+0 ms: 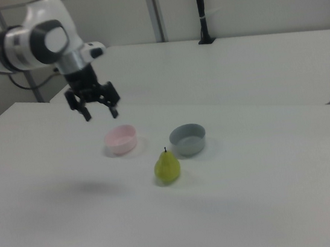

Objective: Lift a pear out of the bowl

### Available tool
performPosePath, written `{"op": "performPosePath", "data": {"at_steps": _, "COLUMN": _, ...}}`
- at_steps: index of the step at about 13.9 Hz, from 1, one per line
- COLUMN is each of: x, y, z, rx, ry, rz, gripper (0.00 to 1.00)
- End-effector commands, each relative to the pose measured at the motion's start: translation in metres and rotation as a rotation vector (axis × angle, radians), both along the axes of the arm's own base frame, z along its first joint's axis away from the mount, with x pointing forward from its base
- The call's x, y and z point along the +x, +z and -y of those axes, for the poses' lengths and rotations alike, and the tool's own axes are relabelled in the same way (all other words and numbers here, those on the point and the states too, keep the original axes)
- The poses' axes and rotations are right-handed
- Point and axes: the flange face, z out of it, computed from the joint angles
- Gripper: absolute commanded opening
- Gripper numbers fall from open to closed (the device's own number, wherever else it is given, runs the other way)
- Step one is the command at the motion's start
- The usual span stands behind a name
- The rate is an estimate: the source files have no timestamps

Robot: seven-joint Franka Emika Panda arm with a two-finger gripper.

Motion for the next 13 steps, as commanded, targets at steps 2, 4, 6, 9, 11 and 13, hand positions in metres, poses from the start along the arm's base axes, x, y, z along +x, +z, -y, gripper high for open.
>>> {"op": "performPosePath", "data": {"at_steps": 2, "x": -0.041, "y": 0.051, "z": -0.008, "rx": 0.05, "ry": -0.071, "rz": -0.021, "gripper": 1.0}}
{"op": "performPosePath", "data": {"at_steps": 4, "x": -0.044, "y": 0.058, "z": 0.0, "rx": 0.051, "ry": -0.074, "rz": -0.022, "gripper": 1.0}}
{"op": "performPosePath", "data": {"at_steps": 6, "x": -0.044, "y": 0.059, "z": 0.0, "rx": 0.052, "ry": -0.082, "rz": -0.019, "gripper": 1.0}}
{"op": "performPosePath", "data": {"at_steps": 9, "x": -0.044, "y": 0.06, "z": 0.001, "rx": 0.052, "ry": -0.088, "rz": -0.016, "gripper": 1.0}}
{"op": "performPosePath", "data": {"at_steps": 11, "x": -0.044, "y": 0.06, "z": 0.003, "rx": 0.052, "ry": -0.093, "rz": -0.017, "gripper": 1.0}}
{"op": "performPosePath", "data": {"at_steps": 13, "x": -0.043, "y": 0.061, "z": 0.005, "rx": 0.054, "ry": -0.097, "rz": -0.016, "gripper": 1.0}}
